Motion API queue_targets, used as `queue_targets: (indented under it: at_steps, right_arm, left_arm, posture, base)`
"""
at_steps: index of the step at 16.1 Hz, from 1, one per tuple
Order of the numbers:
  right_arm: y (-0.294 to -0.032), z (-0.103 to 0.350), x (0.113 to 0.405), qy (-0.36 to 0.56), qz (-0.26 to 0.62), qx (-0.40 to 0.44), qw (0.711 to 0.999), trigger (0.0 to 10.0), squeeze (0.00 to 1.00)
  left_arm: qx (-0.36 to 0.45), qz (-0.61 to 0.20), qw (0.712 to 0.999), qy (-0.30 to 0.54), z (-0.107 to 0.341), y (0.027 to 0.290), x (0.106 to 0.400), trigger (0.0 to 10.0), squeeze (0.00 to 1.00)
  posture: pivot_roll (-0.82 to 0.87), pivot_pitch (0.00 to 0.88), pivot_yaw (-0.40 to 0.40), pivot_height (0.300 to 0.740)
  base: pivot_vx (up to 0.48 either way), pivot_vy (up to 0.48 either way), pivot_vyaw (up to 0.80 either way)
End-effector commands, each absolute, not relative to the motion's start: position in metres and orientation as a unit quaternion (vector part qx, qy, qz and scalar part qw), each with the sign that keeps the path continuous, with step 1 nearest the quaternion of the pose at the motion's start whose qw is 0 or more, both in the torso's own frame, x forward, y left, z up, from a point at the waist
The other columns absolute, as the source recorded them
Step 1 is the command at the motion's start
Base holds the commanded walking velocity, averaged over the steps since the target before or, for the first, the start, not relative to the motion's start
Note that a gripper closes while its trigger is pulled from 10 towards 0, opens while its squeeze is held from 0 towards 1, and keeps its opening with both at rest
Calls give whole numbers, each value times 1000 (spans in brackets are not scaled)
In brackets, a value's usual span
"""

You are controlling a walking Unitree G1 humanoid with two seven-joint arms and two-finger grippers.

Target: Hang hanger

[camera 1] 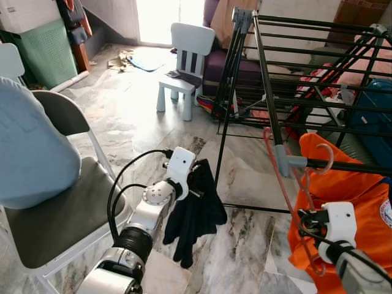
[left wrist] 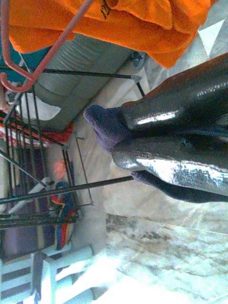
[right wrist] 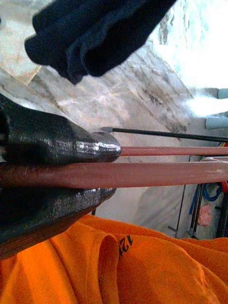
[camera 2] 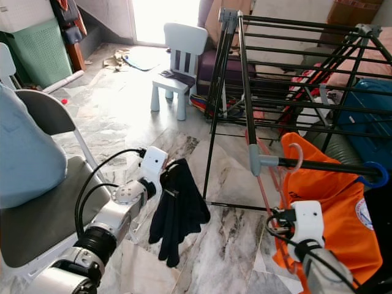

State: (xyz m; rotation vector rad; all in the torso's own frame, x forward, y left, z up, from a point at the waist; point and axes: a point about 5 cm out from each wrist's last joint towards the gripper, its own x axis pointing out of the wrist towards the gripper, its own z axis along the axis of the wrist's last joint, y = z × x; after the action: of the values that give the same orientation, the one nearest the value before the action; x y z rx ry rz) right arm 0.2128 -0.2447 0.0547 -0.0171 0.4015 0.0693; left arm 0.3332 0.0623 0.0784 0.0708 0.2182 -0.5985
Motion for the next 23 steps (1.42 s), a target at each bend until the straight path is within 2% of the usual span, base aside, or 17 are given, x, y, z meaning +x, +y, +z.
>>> queue_targets:
  at_steps: [1,4,6,23]
  right_arm:
    - [-237,57,211,191,35,1,981,10000,0]
    - [-215,47,210,202,36,18,979,10000,0]
    - [-211,45,210,207,38,24,977,10000,0]
    - [-211,45,219,207,34,21,977,10000,0]
  left_arm:
    - [37,-310,946,84,86,58,333,10000,0]
    - [52,-323,942,75,88,53,333,10000,0]
    - [61,-331,939,69,90,52,332,10000,0]
    - [72,-347,933,64,91,47,330,10000,0]
  posture:
    - [-60,0,-72,740]
    - [-52,0,-67,740]
    - [-47,0,-67,740]
    - [-48,0,-70,740]
  base:
    - [0,0,0]
    - [0,0,0]
    - [-131,0,0]
    - [-339,0,0]
